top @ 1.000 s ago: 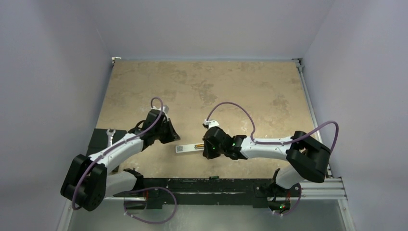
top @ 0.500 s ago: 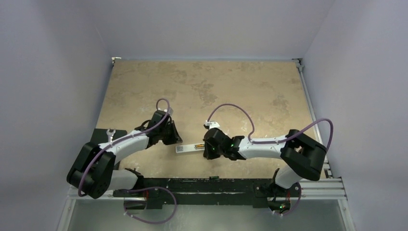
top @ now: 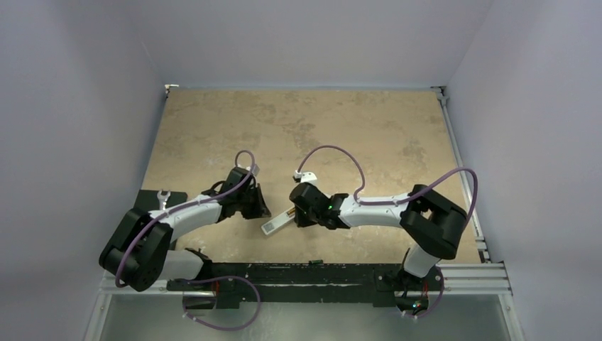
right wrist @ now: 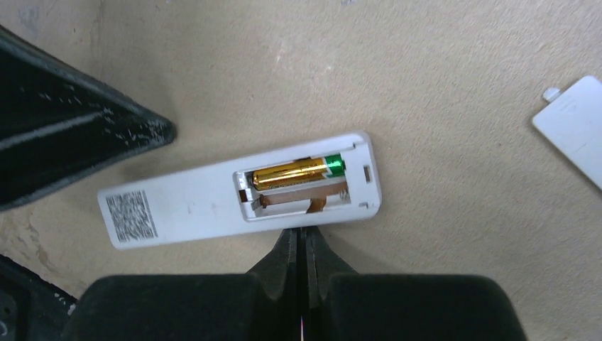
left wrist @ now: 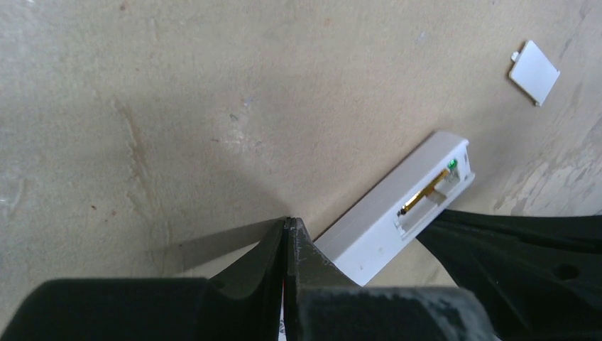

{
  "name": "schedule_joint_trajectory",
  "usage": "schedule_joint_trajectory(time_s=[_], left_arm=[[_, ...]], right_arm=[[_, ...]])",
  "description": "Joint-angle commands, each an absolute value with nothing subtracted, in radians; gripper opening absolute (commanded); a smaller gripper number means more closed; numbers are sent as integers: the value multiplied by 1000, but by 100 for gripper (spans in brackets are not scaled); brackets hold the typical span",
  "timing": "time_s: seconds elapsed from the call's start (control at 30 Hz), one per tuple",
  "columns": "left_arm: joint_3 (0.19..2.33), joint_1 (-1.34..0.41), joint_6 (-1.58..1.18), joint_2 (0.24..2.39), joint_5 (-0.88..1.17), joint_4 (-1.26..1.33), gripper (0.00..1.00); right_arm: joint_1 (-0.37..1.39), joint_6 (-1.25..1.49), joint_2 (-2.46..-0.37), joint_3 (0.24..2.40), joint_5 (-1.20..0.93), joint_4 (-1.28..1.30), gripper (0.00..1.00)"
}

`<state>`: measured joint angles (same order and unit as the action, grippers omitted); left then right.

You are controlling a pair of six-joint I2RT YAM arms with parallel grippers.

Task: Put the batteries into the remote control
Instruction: Adjust the remote control at the center of the board.

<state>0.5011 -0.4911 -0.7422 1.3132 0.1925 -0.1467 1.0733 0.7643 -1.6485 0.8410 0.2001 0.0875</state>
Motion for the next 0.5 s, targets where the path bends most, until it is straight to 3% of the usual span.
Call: schedule_joint_trajectory(time_s=[0.0, 0.47], left_arm=[[486, -517, -733, 1309, 220, -131, 0], [410, -587, -805, 1218, 255, -131, 0]], right_arm=[[1069, 738, -1666, 920, 284, 129, 0], [1041, 676, -1730, 993, 279, 153, 0]])
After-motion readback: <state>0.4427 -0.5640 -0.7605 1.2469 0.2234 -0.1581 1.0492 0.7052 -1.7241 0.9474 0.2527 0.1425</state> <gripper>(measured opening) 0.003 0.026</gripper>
